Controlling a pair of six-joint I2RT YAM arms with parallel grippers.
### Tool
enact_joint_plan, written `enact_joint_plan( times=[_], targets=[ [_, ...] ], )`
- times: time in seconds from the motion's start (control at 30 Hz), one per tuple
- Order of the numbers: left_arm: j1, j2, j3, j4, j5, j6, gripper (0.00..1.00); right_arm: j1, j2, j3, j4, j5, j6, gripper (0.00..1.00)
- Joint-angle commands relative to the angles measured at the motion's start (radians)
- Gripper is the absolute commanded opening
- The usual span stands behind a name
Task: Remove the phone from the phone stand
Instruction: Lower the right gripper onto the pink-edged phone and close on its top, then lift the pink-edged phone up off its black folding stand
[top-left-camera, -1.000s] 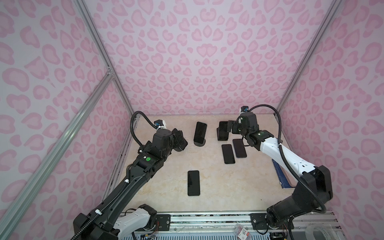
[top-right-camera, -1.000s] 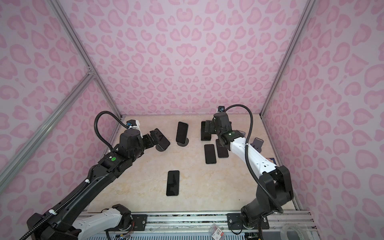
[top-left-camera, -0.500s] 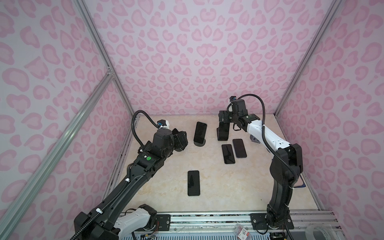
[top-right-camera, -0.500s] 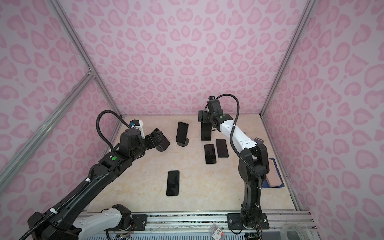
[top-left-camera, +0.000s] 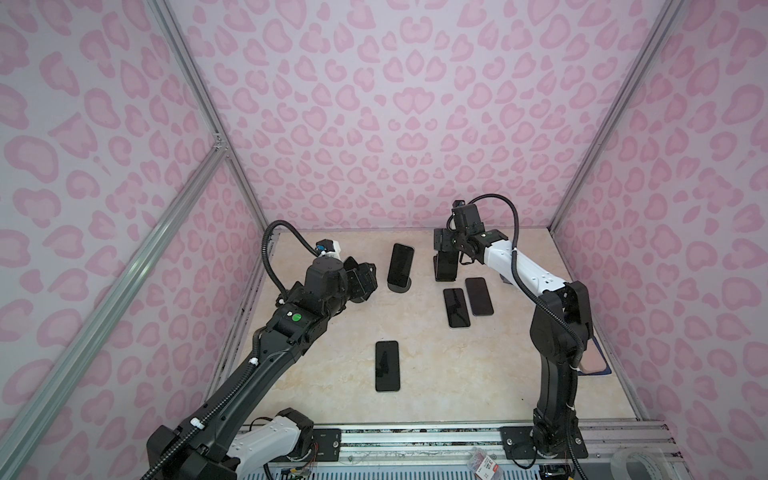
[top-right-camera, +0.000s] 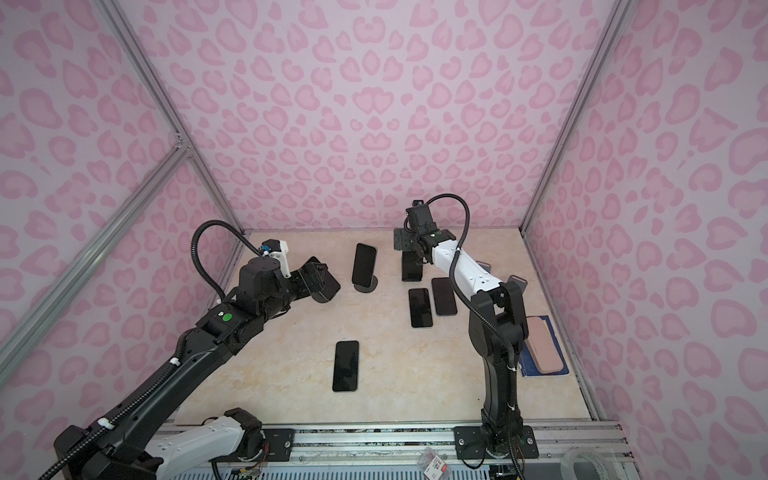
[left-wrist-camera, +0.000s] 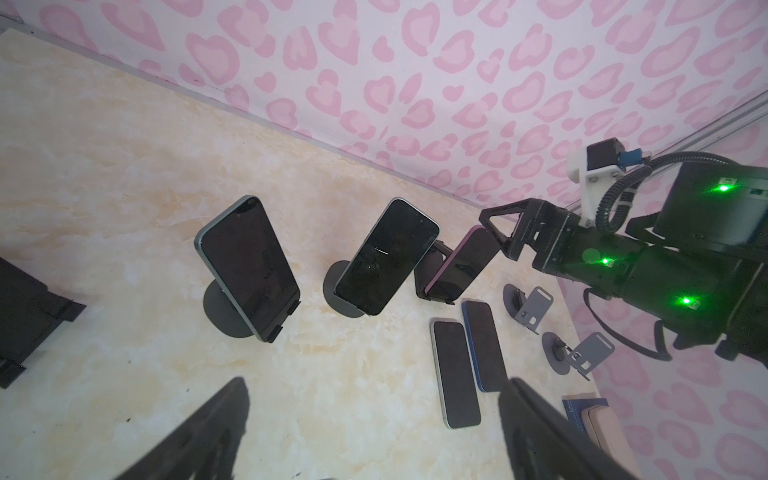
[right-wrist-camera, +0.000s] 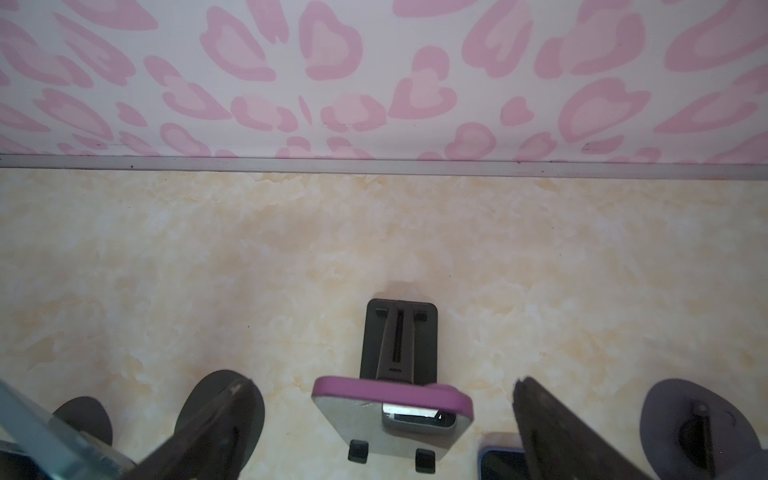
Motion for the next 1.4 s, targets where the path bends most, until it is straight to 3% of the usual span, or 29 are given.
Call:
enact_joint_plan(
  times=[0.0,0.5,0.7,1.37],
  targets=[
    [0.000,-0.002,-0.002,0.029,0.009,-0.009,0.97,0.000,0.009,-0.022,0.027,0.016,0.033,0.99],
    [0.000,-0.008,-0.005,0.029,0.006,-0.011,0.97,0.003,0.062,-0.004,0.041,0.024,0.057,0.99],
    [0.000,-0.007,-0.005,0.029,0.011,-0.014,0.97,0.004,0.086,0.000,0.057,0.032,0.071,0.88],
    [0.000,-0.009,-0.006,0.032,0.015,-0.015,0.97,0.017,0.106,0.003,0.065,0.077,0.054,0.75]
  ],
)
